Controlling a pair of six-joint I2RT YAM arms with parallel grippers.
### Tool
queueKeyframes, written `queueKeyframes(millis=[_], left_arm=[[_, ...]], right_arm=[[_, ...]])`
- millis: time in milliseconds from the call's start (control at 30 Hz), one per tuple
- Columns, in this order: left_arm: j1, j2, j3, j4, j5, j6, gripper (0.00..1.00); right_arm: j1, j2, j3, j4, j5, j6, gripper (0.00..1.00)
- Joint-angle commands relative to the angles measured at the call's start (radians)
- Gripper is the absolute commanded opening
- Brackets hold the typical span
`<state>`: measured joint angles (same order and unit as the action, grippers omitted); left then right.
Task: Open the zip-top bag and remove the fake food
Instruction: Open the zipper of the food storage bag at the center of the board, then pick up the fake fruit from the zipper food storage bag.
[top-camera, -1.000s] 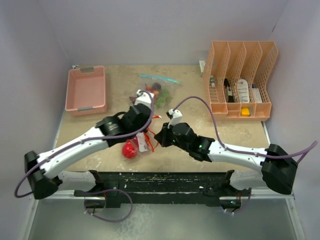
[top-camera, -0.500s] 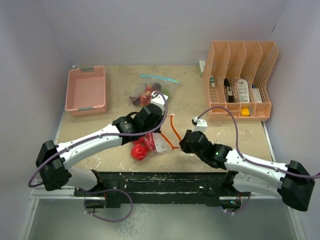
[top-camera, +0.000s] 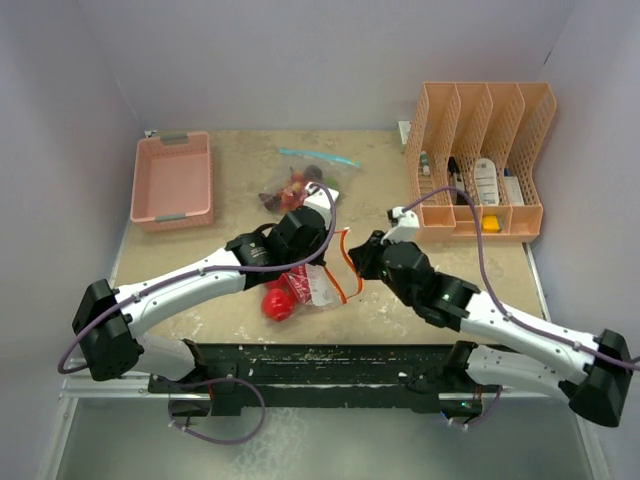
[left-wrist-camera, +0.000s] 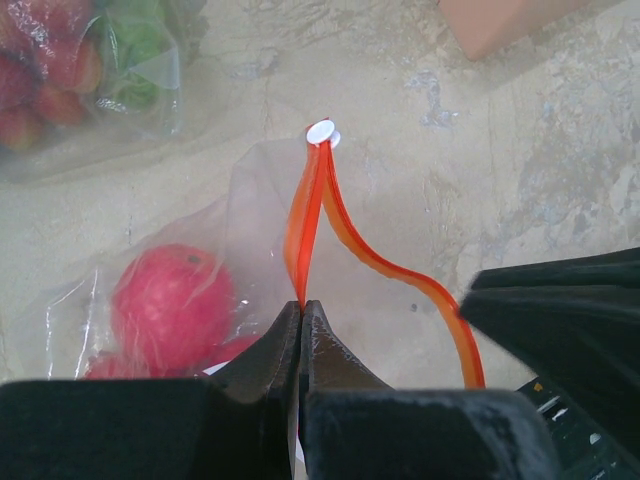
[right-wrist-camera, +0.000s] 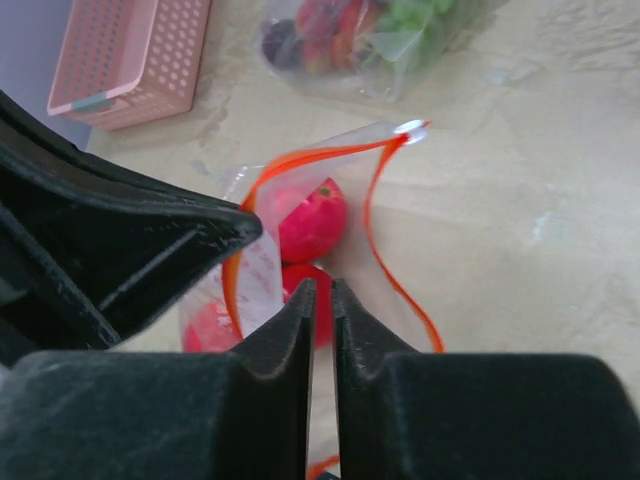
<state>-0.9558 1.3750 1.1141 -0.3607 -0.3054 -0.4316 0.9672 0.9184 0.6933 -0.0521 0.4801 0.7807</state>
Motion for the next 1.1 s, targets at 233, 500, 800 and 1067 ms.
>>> queueKeyframes(millis=[233, 500, 800, 1067], left_arm=[[0.003, -0.086, -0.045, 0.065, 0.032, -0.041, 0.0], [0.003, -0.143, -0.112, 0.053, -0.004, -0.076, 0.0], [0.004, -0.18, -0.129, 0.007, -0.055, -0.079, 0.0], [0.005, -0.187, -0.138, -0.008, -0.071, -0.078, 0.0]], right_arm=[[-0.066, 0.357, -0.021, 0.427, -0.262, 0.044, 0.01], [-0.096, 0.549, -0.112, 0.816, -0.484, 0.103, 0.49], [-0.089, 0.794, -0.093, 1.081, -0.622, 0.086, 0.76], [-0.015, 0.888, -0.025, 1.035, -0.626, -0.011, 0.87]])
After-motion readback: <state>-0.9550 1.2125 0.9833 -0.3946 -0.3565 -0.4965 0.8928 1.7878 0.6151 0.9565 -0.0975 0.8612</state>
